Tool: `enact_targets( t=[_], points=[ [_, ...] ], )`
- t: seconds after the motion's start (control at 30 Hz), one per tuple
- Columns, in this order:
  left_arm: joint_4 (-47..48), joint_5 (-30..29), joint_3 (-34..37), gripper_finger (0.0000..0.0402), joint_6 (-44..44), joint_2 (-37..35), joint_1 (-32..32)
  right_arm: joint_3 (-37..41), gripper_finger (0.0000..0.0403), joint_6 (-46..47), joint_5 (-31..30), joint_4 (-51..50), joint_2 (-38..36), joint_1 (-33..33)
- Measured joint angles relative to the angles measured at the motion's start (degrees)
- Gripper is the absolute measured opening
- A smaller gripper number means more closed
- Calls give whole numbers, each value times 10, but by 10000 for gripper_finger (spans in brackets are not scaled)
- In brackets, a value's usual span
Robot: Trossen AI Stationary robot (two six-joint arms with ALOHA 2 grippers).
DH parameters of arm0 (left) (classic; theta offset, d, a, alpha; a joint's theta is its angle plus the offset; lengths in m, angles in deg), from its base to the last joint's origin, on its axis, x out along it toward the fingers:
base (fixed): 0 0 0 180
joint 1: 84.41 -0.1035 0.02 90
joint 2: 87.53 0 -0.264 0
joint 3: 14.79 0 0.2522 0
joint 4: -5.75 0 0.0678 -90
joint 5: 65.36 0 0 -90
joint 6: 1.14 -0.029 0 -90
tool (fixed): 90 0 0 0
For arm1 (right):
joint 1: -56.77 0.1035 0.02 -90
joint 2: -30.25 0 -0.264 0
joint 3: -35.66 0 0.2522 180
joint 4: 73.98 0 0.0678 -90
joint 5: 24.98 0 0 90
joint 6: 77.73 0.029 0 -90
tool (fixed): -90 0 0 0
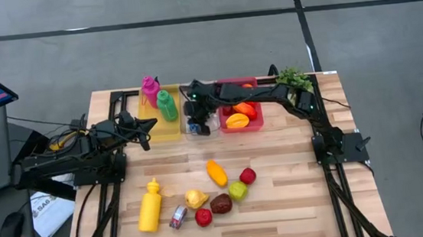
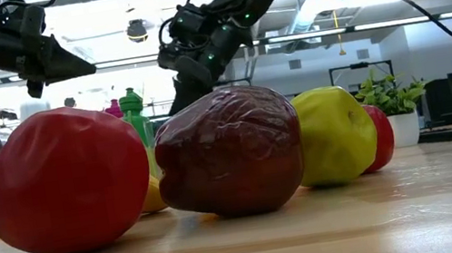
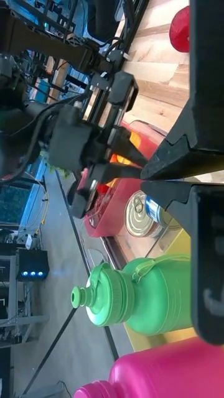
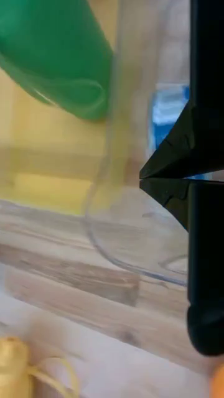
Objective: Pick & Place Food Item
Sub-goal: Adjust the tuna cans in the transparent bin
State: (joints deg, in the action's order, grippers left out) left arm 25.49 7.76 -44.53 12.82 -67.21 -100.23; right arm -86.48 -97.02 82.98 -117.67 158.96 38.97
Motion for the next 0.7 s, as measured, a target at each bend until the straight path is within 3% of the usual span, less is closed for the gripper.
enact_targets(
  t=[0.37,0.7],
  points=[
    [0,0,0,2,0,0,0,0,0,-22,-30,-120,0,-6],
    [0,2,0,2,0,0,0,0,0,-17,-20,-88,-5,5]
  ],
)
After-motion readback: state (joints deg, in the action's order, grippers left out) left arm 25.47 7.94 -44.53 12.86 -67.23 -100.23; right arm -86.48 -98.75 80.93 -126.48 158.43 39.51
